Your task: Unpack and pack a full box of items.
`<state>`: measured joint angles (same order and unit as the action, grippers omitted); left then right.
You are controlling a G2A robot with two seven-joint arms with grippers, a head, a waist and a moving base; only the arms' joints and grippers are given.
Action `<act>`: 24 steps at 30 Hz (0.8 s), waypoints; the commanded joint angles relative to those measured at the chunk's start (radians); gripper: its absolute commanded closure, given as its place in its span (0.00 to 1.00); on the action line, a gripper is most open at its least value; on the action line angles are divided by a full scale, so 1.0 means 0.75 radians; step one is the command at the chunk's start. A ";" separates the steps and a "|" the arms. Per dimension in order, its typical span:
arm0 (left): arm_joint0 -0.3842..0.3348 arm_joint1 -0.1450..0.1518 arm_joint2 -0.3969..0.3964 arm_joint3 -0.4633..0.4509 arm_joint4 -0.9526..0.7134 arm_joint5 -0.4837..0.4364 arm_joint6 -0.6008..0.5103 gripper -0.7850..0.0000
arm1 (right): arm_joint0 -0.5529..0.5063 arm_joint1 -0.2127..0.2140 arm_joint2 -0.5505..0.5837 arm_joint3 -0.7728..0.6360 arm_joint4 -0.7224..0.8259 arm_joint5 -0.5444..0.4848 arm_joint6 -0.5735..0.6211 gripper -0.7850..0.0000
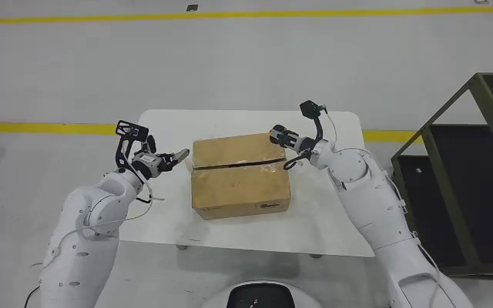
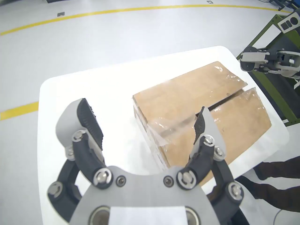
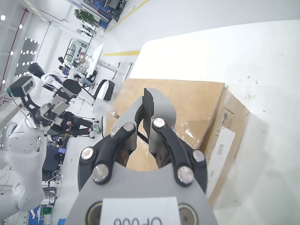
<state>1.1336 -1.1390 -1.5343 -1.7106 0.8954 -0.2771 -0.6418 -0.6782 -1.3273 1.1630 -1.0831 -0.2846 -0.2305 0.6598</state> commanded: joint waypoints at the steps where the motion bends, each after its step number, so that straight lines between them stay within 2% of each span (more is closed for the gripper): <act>1: 0.040 0.006 -0.043 -0.028 -0.028 0.000 -0.031 0.00 | 0.042 -0.005 -0.018 0.008 0.009 0.006 0.042 0.64; 3: 0.079 0.012 -0.076 -0.049 -0.045 0.008 -0.062 0.00 | 0.101 -0.012 -0.056 0.038 0.008 -0.008 0.124 0.44; 4: 0.097 0.014 -0.092 -0.054 -0.051 0.017 -0.068 0.00 | 0.136 -0.018 -0.070 0.061 0.001 0.002 0.121 0.22; 6: 0.128 0.017 -0.114 -0.060 -0.083 0.034 -0.084 0.00 | 0.200 -0.034 -0.124 0.110 0.006 0.000 0.175 0.00; 9: 0.157 0.023 -0.148 -0.068 -0.108 0.040 -0.110 0.00 | 0.301 -0.065 -0.219 0.214 -0.019 0.008 0.246 0.00; 12: 0.171 0.027 -0.161 -0.073 -0.120 0.030 -0.133 0.00 | 0.379 -0.095 -0.307 0.299 -0.083 -0.017 0.239 0.00; 24: 0.171 0.027 -0.161 -0.073 -0.120 0.030 -0.133 0.00 | 0.374 -0.091 -0.303 0.253 -0.116 0.007 0.209 0.00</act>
<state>1.2619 -1.1189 -1.6549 -1.7656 0.8054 -0.2549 -0.7419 -0.4007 -1.3967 0.9385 -0.8820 -0.3529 -0.2341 0.8164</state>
